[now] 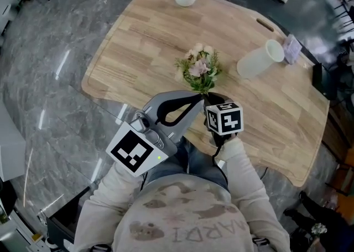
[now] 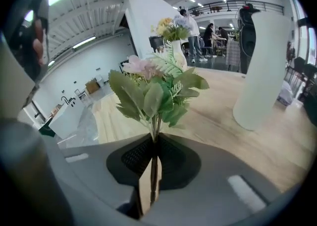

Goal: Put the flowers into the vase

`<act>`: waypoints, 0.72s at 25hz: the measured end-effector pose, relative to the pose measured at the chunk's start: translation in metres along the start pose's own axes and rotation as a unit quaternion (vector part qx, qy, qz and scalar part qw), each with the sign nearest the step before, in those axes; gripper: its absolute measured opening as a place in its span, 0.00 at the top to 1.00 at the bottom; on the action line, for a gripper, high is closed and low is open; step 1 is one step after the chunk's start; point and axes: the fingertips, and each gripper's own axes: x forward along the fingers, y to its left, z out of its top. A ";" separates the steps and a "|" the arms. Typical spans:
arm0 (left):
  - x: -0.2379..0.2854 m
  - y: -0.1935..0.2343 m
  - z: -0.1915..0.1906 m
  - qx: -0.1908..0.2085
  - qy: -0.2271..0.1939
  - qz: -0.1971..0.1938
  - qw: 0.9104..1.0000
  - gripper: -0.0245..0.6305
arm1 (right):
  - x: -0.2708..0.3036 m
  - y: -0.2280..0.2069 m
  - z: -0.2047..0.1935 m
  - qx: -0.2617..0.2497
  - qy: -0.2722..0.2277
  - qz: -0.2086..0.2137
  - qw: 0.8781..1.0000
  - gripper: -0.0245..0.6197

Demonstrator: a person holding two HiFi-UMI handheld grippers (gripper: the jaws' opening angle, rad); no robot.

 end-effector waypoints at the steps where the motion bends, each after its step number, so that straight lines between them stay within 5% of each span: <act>1: 0.001 0.000 0.002 0.000 -0.001 -0.003 1.000 0.96 | -0.009 0.006 0.011 -0.004 -0.019 0.008 1.000 0.89; 10: 0.024 -0.006 0.022 0.014 -0.007 -0.032 0.999 0.96 | -0.130 0.008 0.124 -0.033 -0.198 0.015 0.980 0.89; 18: 0.072 -0.017 0.030 0.025 -0.003 -0.073 0.997 0.96 | -0.239 -0.032 0.197 -0.058 -0.331 -0.015 0.942 0.89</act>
